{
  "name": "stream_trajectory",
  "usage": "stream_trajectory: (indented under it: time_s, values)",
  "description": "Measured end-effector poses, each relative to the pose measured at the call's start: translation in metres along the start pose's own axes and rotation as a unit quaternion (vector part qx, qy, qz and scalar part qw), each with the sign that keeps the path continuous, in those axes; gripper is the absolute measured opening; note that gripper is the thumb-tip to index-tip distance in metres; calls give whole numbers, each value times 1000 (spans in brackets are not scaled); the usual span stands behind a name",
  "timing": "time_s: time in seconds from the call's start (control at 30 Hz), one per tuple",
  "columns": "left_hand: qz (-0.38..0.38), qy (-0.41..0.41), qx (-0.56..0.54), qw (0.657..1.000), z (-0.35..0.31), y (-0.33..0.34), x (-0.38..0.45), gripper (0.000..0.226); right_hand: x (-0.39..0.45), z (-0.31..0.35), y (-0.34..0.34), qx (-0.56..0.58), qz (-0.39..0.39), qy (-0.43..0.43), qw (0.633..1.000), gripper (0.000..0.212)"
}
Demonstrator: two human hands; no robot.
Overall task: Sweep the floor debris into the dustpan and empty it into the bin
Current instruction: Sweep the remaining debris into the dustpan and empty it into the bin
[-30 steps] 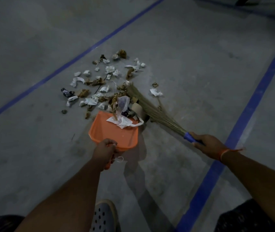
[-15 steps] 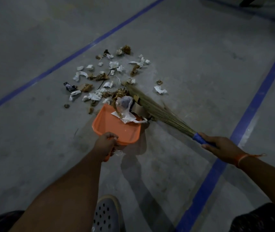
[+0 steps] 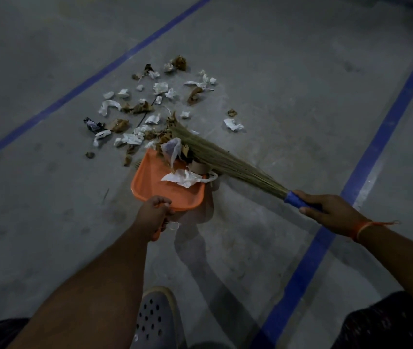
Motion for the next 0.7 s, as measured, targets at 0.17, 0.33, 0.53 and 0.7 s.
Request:
stream_trajectory:
  time_s: [0.17, 0.33, 0.53, 0.7]
  values:
    - [-3, 7, 10, 1000, -2, 4, 0, 11, 1, -1, 5, 23, 9, -3, 1000, 54]
    - [-5, 13, 9, 1000, -1, 5, -2, 11, -3, 4, -8, 55, -29, -5, 998, 53]
    - [-9, 19, 11, 1000, -5, 1, -7, 12, 1, -1, -30, 59, -72, -1, 996, 53]
    - [-14, 35, 22, 999, -2, -5, -3, 12, 36, 5, -47, 67, -136, -9, 988, 52]
Point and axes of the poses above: each hand's wrist, its own x-axis towards the middle knuckle, its own y-axis out of the palm, z = x × y, the point moved 9 cm from there along x, towards the middle knuckle, and after that the axes turned 11 degrees about x, right-handed, at the moved point
